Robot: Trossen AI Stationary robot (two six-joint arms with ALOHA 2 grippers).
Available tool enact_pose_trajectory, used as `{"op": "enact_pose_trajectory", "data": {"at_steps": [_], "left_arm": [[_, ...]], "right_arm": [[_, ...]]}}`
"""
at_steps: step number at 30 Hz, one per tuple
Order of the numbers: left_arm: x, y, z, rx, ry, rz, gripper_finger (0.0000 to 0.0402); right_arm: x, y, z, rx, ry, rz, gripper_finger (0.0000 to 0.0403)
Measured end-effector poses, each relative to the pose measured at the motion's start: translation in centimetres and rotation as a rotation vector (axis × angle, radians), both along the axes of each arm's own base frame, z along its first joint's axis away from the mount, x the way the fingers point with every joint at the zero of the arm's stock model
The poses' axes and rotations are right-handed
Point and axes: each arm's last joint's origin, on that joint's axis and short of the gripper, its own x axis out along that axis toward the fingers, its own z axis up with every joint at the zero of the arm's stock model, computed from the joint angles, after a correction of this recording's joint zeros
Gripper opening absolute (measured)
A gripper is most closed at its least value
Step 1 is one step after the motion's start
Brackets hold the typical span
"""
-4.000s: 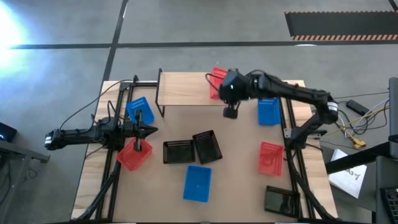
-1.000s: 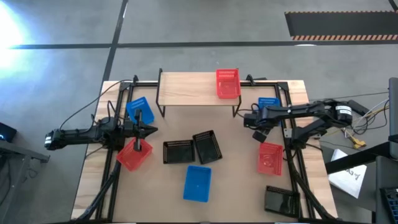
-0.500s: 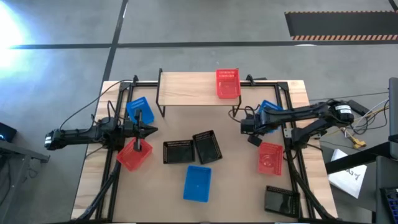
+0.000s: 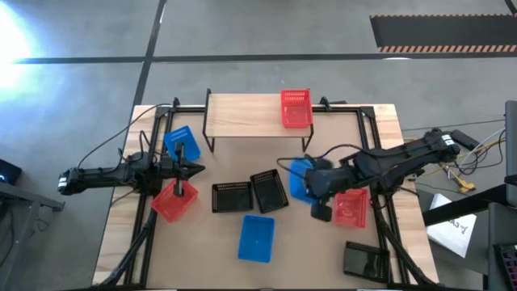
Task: Stack baskets on shelf by color
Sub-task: Put the right blue bin on the shelf
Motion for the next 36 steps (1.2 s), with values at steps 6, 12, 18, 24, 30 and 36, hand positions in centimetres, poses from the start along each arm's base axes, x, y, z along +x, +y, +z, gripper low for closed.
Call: {"op": "enact_pose_trajectory", "data": {"at_steps": [6, 12, 18, 24, 30, 36], "left_arm": [[0.0, 0.0, 0.0, 0.0, -0.001, 0.0, 0.0], [0.0, 0.0, 0.0, 0.0, -0.001, 0.0, 0.0], [0.0, 0.0, 0.0, 0.0, -0.002, 0.0, 0.0], [0.0, 0.0, 0.0, 0.0, -0.004, 0.0, 0.0], [0.0, 0.0, 0.0, -0.001, -0.004, 0.0, 0.0], [0.0, 0.0, 0.0, -0.009, -0.003, -0.001, 0.0]], "right_arm": [[5.1, -0.2, 2.5, -0.209, -0.346, 0.284, 0.0009], [10.3, -6.0, 2.6, -0.381, -0.297, 0.266, 0.0009], [13.4, -13.9, 2.2, -0.442, -0.126, 0.168, 0.0009], [14.8, -19.4, 0.8, -0.427, 0.046, 0.115, 0.0009], [15.3, -22.6, -0.3, -0.427, 0.158, 0.051, 0.0009], [15.6, -23.1, -1.0, -0.458, 0.193, 0.053, 0.0021]]}}
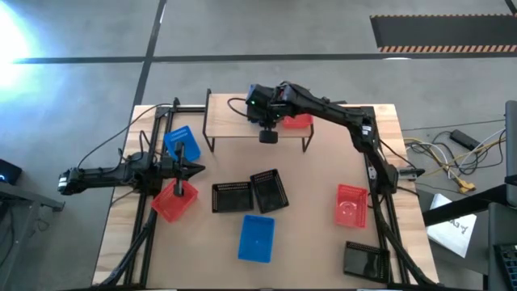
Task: Stack baskets on shelf by color
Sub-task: Put the right blue bin on the shelf, then put the left black bin on the shelf
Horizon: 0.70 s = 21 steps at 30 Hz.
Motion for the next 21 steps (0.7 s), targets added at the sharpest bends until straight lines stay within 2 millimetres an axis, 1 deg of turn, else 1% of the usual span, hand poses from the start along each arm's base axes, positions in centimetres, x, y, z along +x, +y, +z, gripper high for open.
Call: {"op": "enact_pose_trajectory", "data": {"at_steps": [3, 6, 9, 12, 14, 16, 18, 21], "left_arm": [[0.0, 0.0, 0.0, -0.025, -0.001, -0.001, 0.0], [0.0, 0.0, 0.0, -0.027, -0.001, -0.001, 0.0], [0.0, 0.0, 0.0, -0.028, -0.001, -0.001, 0.0], [0.0, 0.0, 0.0, -0.029, -0.001, -0.002, 0.0], [0.0, 0.0, 0.0, -0.044, -0.002, -0.002, 0.0], [0.0, 0.0, 0.0, -0.046, 0.0, -0.003, 0.0], [0.0, 0.0, 0.0, -0.05, 0.001, -0.003, 0.0], [0.0, 0.0, 0.0, -0.072, 0.0, -0.004, 0.0]], "right_arm": [[-0.1, 0.0, 0.1, 0.0, 0.001, 0.001, 0.0047], [-0.4, 0.1, 0.8, -0.007, -0.018, -0.003, 0.0081], [-1.1, 0.4, 2.3, -0.036, -0.056, -0.019, 0.0114], [-2.1, 1.5, 4.3, -0.033, -0.116, -0.043, 0.0134], [-2.8, 3.3, 5.8, 0.003, -0.168, -0.03, 0.0137], [-3.2, 5.9, 6.5, 0.059, -0.204, 0.028, 0.0136], [-3.2, 8.9, 6.3, 0.104, -0.213, 0.094, 0.0131], [-3.1, 14.0, 4.5, 0.143, -0.19, 0.174, 0.0121]]}}
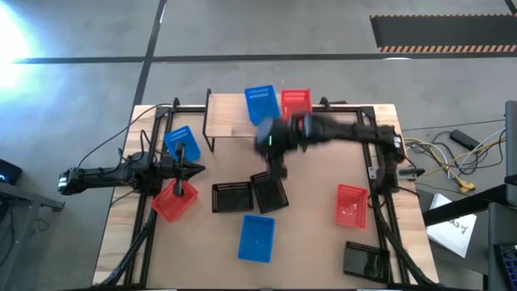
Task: Stack baskets on shelf by color
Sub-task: Put the left black bin on the shelf
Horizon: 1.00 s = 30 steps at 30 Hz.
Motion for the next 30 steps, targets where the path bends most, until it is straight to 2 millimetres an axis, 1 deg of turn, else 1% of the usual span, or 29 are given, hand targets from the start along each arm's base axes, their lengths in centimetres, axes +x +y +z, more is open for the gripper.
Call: {"op": "enact_pose_trajectory", "data": {"at_steps": [4, 7, 10, 12, 15, 18, 22, 27, 30], "left_arm": [[0.0, 0.0, 0.0, -0.002, 0.0, 0.0, 0.0], [0.0, 0.0, 0.0, -0.001, 0.0, 0.0, 0.0], [0.0, 0.0, 0.0, 0.001, -0.003, 0.0, 0.0], [0.0, 0.0, 0.0, 0.001, -0.002, 0.0, 0.0], [0.0, 0.0, 0.0, 0.001, -0.003, 0.0, 0.0], [0.0, 0.0, 0.0, 0.001, -0.003, 0.0, 0.0], [0.0, 0.0, 0.5, 0.005, -0.049, 0.0, 0.0], [0.1, -0.4, 1.0, 0.027, -0.104, -0.064, 0.0], [0.5, -0.7, 1.1, 0.061, -0.102, -0.094, 0.0]], "right_arm": [[-1.0, 7.3, -3.2, 0.045, 0.006, 0.103, 0.0116], [-2.3, 12.1, -6.2, 0.031, -0.017, 0.111, 0.0117], [-4.0, 15.6, -8.9, -0.003, -0.025, 0.052, 0.0116], [-5.2, 17.1, -10.1, -0.015, -0.05, -0.013, 0.0113], [-6.7, 18.7, -11.5, -0.006, -0.093, -0.124, 0.0109], [-7.5, 19.6, -12.8, 0.048, -0.114, -0.202, 0.0104], [-8.1, 20.5, -13.3, 0.132, -0.135, -0.275, 0.0104], [-8.5, 21.2, -13.5, 0.137, -0.138, -0.278, 0.012], [-9.0, 21.2, -14.3, 0.112, -0.135, -0.299, 0.0137]]}}
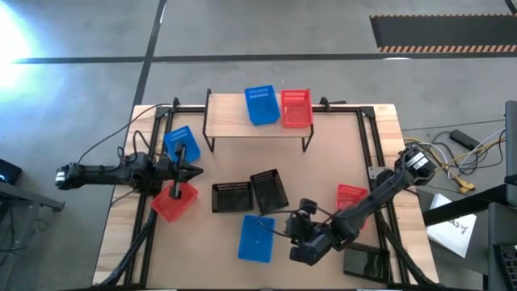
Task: Stack baskets on shelf by color
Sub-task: Put the left black bin on the shelf
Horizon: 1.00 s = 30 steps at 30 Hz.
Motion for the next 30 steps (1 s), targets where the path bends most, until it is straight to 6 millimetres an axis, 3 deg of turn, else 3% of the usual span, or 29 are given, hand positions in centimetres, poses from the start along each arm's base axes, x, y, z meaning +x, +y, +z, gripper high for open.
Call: {"op": "enact_pose_trajectory", "data": {"at_steps": [3, 9, 14, 21, 26, 30], "left_arm": [[0.6, -0.4, 0.1, 0.009, 0.073, -0.019, 0.0], [3.2, -1.5, 3.0, 0.115, 0.262, 0.0, 0.0], [6.3, -3.0, 4.8, 0.198, 0.593, -0.012, 0.0], [9.7, -5.7, 5.7, 0.357, 1.097, -0.105, 0.0004], [11.2, -7.7, 6.9, 0.516, 1.327, -0.202, 0.005], [12.1, -9.0, 6.6, 0.688, 1.41, -0.316, 0.011]], "right_arm": [[-0.9, -0.1, -1.5, -0.037, 0.012, -0.039, 0.0154], [-2.6, -0.3, -4.0, -0.07, 0.064, -0.058, 0.0175], [-4.6, -0.6, -4.6, -0.1, 0.112, 0.012, 0.0175], [-7.2, -1.7, -6.4, -0.114, 0.063, -0.011, 0.015], [-7.3, -1.8, -7.5, -0.105, 0.012, -0.001, 0.0134], [-7.0, -1.6, -7.5, -0.112, -0.02, 0.012, 0.0124]]}}
